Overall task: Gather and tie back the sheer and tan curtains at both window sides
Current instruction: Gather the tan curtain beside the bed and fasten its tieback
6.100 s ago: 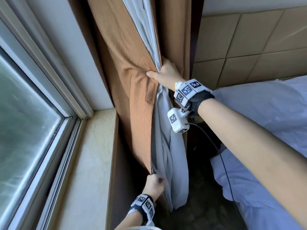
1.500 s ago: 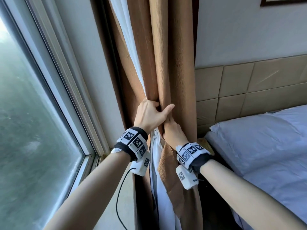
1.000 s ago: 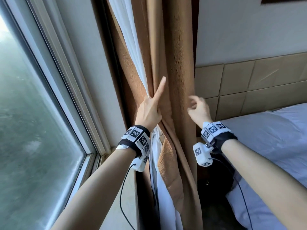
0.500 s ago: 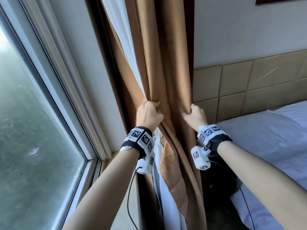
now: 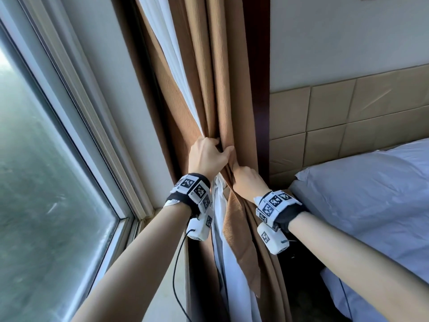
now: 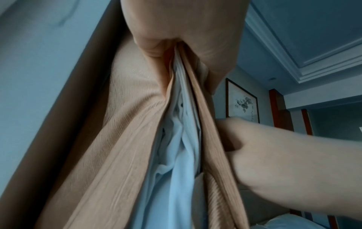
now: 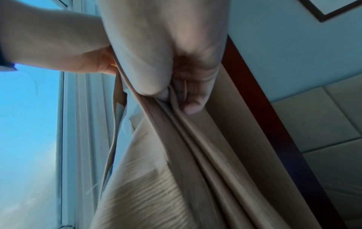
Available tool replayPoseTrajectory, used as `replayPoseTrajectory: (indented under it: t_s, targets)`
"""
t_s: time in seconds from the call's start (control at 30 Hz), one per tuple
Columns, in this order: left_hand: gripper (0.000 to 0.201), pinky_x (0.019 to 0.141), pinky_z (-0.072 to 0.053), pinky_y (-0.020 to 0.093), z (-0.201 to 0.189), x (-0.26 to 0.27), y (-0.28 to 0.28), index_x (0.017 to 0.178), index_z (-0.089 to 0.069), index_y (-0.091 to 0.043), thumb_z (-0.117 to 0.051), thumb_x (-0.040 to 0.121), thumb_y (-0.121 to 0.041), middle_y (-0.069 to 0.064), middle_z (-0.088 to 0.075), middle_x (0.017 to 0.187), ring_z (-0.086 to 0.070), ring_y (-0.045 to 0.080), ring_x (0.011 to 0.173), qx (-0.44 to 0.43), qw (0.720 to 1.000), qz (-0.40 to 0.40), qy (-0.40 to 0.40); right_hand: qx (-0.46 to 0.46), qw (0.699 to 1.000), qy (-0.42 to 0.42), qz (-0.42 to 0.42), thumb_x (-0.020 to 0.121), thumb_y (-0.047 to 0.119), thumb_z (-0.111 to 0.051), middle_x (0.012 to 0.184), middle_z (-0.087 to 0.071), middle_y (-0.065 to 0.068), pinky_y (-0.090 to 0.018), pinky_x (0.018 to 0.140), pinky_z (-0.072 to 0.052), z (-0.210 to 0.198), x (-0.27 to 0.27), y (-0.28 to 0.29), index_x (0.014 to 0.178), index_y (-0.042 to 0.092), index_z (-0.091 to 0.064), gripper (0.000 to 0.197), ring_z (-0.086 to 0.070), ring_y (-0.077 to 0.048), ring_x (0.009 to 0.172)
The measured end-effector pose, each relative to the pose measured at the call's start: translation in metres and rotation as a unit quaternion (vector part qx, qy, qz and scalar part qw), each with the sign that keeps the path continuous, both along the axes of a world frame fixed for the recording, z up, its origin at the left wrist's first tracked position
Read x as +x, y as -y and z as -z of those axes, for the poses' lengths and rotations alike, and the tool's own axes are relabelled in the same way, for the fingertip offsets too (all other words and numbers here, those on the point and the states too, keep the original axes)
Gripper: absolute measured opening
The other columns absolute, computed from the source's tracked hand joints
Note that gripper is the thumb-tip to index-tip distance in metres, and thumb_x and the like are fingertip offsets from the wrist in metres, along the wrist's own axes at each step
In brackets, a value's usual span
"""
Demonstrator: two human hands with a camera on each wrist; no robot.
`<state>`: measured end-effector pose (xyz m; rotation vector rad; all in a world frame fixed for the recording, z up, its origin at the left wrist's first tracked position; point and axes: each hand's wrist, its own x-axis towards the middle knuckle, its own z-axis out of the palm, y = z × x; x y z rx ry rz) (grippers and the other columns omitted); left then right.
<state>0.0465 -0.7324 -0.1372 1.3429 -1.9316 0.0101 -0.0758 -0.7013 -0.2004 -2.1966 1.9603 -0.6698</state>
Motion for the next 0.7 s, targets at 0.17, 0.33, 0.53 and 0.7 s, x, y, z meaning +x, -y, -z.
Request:
replayPoseTrajectory:
  t_s: [0.17, 0.33, 0.53, 0.7]
  targets:
    - [0.052, 0.068, -0.057, 0.034, -0.001, -0.011, -0.002, 0.086, -0.073, -0.015, -0.058, 0.076, -0.064, 0.005, -0.069, 0.083, -0.065, 0.025, 0.075, 0.013, 0.999, -0.042, -0.002, -0.007, 0.999, -0.034, -0.021, 0.091, 0.009, -0.047, 0.098, -0.066, -0.018, -0.041, 0.078, -0.052, 0.003, -0.005, 0.011, 0.113, 0.004, -0.05, 0.023, -0.065, -0.04, 0.093]
    - [0.029, 0.057, -0.039, 0.031, 0.001, -0.008, 0.002, 0.056, -0.041, -0.014, -0.055, 0.08, -0.024, 0.01, -0.054, 0.072, -0.053, 0.032, 0.065, 0.038, 0.996, -0.079, 0.02, 0.019, 0.997, -0.033, -0.074, 0.091, 0.015, -0.043, 0.103, -0.064, -0.019, -0.04, 0.076, -0.048, 0.005, -0.018, 0.021, 0.119, 0.01, -0.047, 0.028, -0.063, -0.041, 0.095]
    - [0.032, 0.063, -0.044, 0.036, 0.0, -0.002, 0.001, 0.11, -0.056, -0.012, -0.052, 0.078, -0.009, 0.019, -0.059, 0.091, -0.059, 0.043, 0.08, 0.007, 0.996, -0.086, 0.036, 0.129, 0.978, 0.067, -0.148, 0.087, 0.045, -0.06, 0.113, -0.06, 0.009, -0.027, 0.087, -0.045, 0.015, -0.057, 0.057, 0.125, 0.029, -0.06, 0.041, -0.058, -0.015, 0.103]
    - [0.106, 0.05, -0.045, 0.037, -0.003, -0.009, 0.0, 0.148, 0.011, -0.045, -0.044, 0.071, 0.004, 0.014, -0.046, 0.076, -0.046, 0.036, 0.053, -0.026, 0.993, -0.103, 0.059, 0.016, 0.989, 0.122, -0.077, 0.089, 0.028, -0.062, 0.135, -0.043, 0.0, -0.044, 0.1, -0.045, 0.011, -0.096, 0.103, 0.128, 0.025, -0.058, 0.04, -0.053, -0.023, 0.117]
